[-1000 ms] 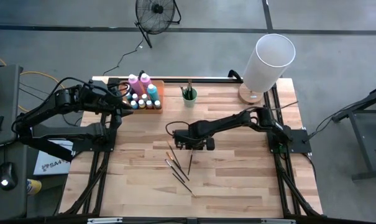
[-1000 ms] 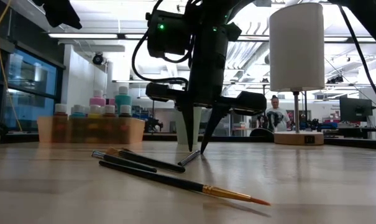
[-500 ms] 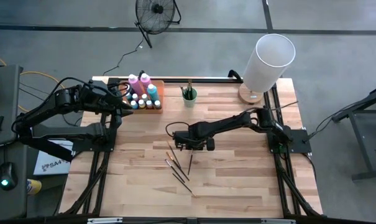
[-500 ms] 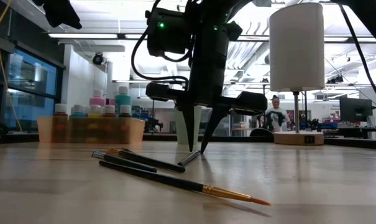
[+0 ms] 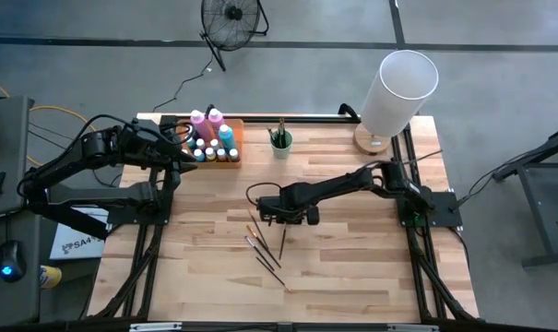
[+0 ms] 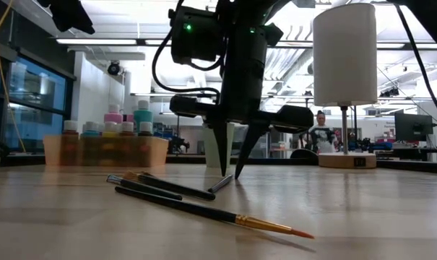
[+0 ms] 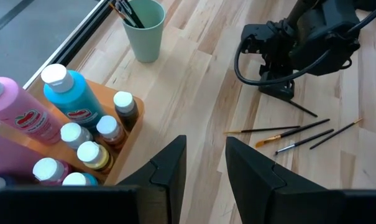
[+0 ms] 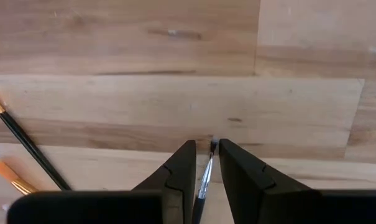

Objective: Pick & Place Paint Supplies
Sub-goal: Put the black paint brush into the green cup

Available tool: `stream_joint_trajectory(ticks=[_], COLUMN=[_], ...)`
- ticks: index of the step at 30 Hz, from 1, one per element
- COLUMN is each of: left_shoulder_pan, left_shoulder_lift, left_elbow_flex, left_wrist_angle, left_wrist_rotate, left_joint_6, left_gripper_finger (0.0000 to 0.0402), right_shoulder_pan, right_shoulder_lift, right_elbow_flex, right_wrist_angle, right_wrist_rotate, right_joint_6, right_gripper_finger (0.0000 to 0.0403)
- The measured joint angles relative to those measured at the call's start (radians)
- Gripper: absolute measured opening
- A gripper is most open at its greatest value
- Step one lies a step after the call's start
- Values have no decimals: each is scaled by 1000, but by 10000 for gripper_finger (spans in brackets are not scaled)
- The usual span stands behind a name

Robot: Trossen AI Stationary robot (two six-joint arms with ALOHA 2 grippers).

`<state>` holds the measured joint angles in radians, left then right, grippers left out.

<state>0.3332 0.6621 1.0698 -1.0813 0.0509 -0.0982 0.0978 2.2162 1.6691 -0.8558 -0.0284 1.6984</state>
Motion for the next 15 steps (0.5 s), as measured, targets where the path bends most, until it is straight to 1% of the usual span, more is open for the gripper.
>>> stream_joint_trajectory(ticks=[3, 15], left_shoulder_pan=[0, 0], left_shoulder_lift=[0, 0], left_elbow_flex=[0, 0], left_wrist_angle=[0, 0], left_wrist_rotate=[0, 0], left_joint_6=[0, 23], left_gripper_finger=[110, 110], right_shoulder_pan=[5, -12], right_shoulder_lift=[0, 0], right_elbow_flex=[0, 0], right_wrist_angle=[-2, -2], right_wrist_rotate=[-12, -8], right_joint_6=[1, -19], right_gripper_finger=[67, 67])
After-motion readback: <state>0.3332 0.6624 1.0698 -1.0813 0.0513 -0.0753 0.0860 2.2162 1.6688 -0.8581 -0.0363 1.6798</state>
